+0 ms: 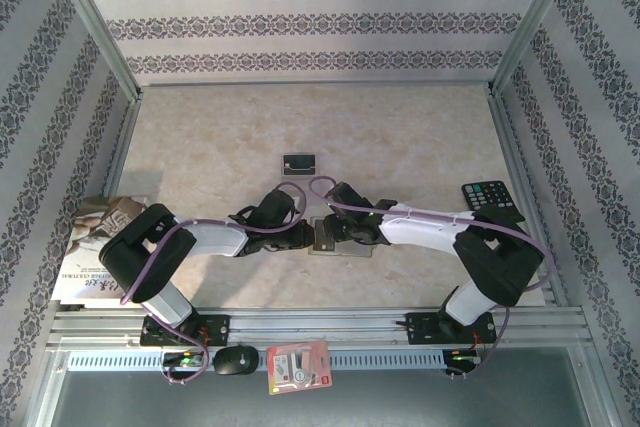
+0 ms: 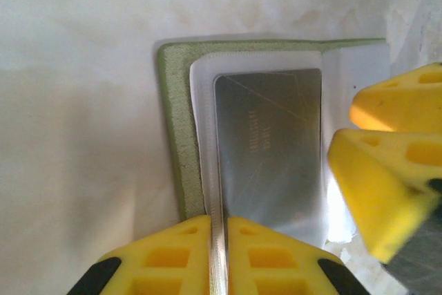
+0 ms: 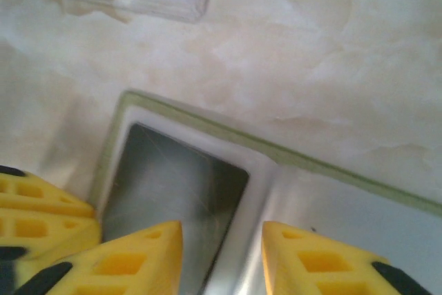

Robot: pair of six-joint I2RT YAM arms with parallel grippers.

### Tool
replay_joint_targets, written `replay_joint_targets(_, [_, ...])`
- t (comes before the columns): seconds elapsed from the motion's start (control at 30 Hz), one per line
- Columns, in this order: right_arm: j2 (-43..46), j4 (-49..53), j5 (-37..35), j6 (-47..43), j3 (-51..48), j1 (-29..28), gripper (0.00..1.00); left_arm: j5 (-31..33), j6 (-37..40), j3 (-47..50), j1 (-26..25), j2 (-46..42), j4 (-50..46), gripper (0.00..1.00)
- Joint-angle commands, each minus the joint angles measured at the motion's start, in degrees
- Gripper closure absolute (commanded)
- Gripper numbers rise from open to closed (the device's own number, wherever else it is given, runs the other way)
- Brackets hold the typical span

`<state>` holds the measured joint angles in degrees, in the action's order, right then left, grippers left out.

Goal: Take the credit cards out of the card holder

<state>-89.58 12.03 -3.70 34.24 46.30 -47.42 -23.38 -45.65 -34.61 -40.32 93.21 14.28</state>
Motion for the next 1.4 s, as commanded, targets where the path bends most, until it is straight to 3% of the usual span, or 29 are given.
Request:
replay_joint_targets(0.0, [3.65, -0.16, -0.01, 1.17, -0.92, -0.5, 0.69, -3.33, -1.99, 2.78, -1.96, 2.84, -4.43, 0.91])
replay_joint_targets(0.2, [3.71, -2.02, 7.58, 6.97, -3.41, 1.62, 0.82, -3.16, -3.16, 3.95, -1.96, 2.88, -3.04, 0.94])
replay_joint_targets(0.37, [6.28, -2.88, 10.1, 9.25, -7.67, 3.95, 0.86, -2.99, -3.61, 4.54, -1.98, 2.68, -2.42, 0.95])
replay_joint_targets(0.63, [5.76, -8.39, 16.99, 11.85, -11.56, 7.02, 0.88, -3.24, -4.04, 4.49, -2.01, 3.13, -1.52, 0.95])
replay_joint_targets(0.97, [8.25, -11.76, 16.89, 13.68, -12.79, 7.18, 0.86, -3.49, -4.01, 4.56, -1.96, 3.25, -1.15, 0.96])
replay_joint_targets(1.37, [5.13, -13.96, 18.67, 15.76, -14.34, 8.08, 0.87, -3.75, -4.19, 4.69, -2.01, 3.54, -0.75, 0.96])
